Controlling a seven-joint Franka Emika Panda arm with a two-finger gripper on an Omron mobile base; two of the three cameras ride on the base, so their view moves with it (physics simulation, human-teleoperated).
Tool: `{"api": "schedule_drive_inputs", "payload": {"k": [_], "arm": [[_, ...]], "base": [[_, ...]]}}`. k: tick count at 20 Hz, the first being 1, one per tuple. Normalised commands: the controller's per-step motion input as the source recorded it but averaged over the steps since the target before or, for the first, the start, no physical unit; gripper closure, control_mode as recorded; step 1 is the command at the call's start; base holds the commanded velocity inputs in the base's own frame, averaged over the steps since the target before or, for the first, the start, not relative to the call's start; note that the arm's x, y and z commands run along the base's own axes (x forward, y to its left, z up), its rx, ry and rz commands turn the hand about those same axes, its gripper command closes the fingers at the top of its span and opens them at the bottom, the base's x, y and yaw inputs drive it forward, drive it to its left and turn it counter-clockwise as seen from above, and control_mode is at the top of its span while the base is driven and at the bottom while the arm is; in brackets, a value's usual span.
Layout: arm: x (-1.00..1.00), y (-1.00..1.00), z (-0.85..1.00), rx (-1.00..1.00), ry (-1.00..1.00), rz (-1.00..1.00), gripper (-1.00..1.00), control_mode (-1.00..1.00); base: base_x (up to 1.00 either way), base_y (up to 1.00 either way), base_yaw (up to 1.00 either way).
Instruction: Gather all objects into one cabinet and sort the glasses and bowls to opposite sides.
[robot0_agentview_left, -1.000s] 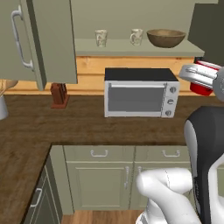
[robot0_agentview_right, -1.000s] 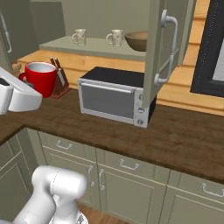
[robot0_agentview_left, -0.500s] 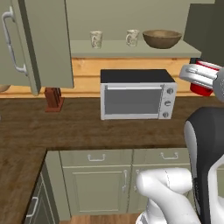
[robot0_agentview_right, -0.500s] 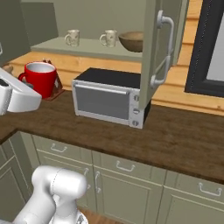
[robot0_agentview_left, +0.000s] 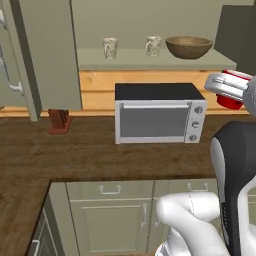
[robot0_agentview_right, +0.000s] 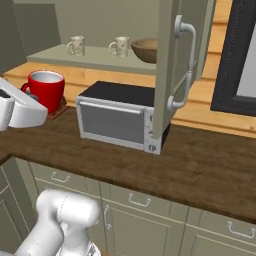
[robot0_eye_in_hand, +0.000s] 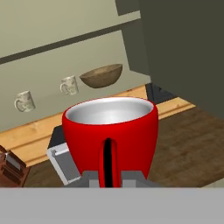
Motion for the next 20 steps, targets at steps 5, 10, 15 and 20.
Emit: {"api": "schedule_drive_inputs", "payload": {"k": [5, 10, 15, 20], "arm": [[0.00, 0.00, 0.00, 0.00, 0.00, 0.00, 1.00, 1.00], [0.00, 0.00, 0.00, 0.00, 0.00, 0.00, 1.00, 1.00], [0.00, 0.00, 0.00, 0.00, 0.00, 0.00, 1.00, 1.00], [0.00, 0.00, 0.00, 0.00, 0.00, 0.00, 1.00, 1.00]], "base": [[0.35, 0.07, 0.00], [0.36, 0.08, -0.01], [0.39, 0.22, -0.06], [0.17, 0.24, -0.02]]}}
